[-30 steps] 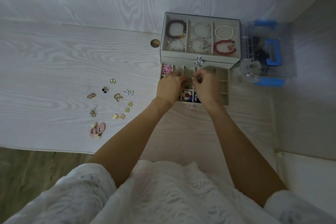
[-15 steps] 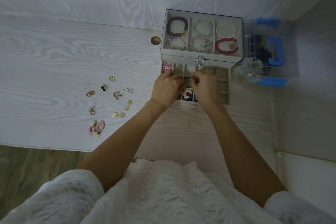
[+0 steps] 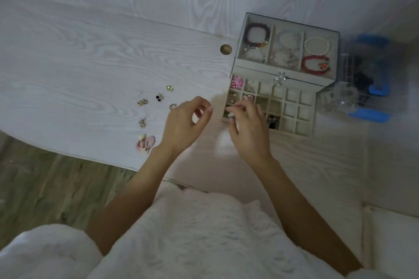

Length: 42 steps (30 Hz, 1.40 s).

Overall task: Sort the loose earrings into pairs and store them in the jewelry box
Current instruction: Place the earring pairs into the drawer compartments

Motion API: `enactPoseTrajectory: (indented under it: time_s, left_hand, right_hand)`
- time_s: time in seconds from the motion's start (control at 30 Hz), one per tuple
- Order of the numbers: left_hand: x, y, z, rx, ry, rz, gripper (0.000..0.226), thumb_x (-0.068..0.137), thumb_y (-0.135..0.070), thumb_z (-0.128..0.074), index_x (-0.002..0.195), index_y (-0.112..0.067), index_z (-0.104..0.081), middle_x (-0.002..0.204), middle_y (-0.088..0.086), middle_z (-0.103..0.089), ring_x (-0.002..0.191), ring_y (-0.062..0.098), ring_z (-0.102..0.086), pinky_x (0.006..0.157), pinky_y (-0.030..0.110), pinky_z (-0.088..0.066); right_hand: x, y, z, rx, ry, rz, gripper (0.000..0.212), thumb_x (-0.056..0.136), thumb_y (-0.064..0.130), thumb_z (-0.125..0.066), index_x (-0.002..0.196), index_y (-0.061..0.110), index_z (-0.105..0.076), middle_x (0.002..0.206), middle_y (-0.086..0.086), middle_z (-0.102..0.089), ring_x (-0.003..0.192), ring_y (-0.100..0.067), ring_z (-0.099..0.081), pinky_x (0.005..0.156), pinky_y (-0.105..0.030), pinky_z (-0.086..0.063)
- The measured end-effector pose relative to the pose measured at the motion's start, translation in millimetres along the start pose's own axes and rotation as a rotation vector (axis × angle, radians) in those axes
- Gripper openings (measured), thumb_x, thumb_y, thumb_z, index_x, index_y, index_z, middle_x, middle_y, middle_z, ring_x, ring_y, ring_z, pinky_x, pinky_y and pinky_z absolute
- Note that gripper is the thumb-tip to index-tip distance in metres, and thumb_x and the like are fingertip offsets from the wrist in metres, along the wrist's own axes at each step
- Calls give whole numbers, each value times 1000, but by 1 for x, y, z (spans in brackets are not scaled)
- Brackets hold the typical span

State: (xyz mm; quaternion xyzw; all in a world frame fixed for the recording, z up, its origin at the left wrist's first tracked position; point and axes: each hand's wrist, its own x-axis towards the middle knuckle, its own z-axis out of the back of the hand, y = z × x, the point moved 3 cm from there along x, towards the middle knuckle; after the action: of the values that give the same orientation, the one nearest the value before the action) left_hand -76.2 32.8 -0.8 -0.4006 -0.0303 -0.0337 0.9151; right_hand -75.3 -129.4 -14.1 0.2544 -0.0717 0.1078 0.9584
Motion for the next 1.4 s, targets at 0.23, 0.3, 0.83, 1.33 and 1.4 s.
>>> enactPoseTrajectory:
  time_s: [0.23,0.3,0.83,1.33,1.4]
  left_hand:
    - [-73,91,42,49,-187,384,24,84,-20,-58,108,-23,-60,98,-11,-62,88,13,-55,75,35,-47]
    - [-85,110,49,105,-198,472,37,83,-23,-64,118,-20,-56,112,0,-59,98,19,-53,83,39,-47]
    - [-85,130,47,191,-12,507,21,83,-14,-61,103,-12,-61,94,10,-62,86,26,-58,71,30,-39]
    - [-19,29,-12,-136,141,98,14,88,-18,-62,101,-17,-65,96,3,-65,81,11,-62,73,22,-54]
    - [-1,8,-35,-140,180,-4,15,89,-16,-61,102,-15,-66,100,5,-62,81,15,-64,75,27,-55]
  right_hand:
    - [-6,77,-61,167,331,221,15,81,1,-60,92,8,-68,87,-9,-65,84,-29,-55,66,-34,-47]
    - [-1,91,-75,181,413,234,19,84,3,-58,102,7,-66,99,-11,-62,93,-29,-54,70,-38,-50]
    - [-18,119,-116,49,588,283,15,91,8,-52,104,8,-60,104,-13,-56,85,-32,-59,60,-32,-38]
    - [-19,-61,16,335,33,-488,10,90,10,-57,89,20,-54,88,-2,-64,79,-22,-65,72,-40,-55]
    - [-9,-79,27,283,-17,-540,7,89,11,-57,94,15,-58,94,-5,-65,84,-22,-63,72,-34,-52]
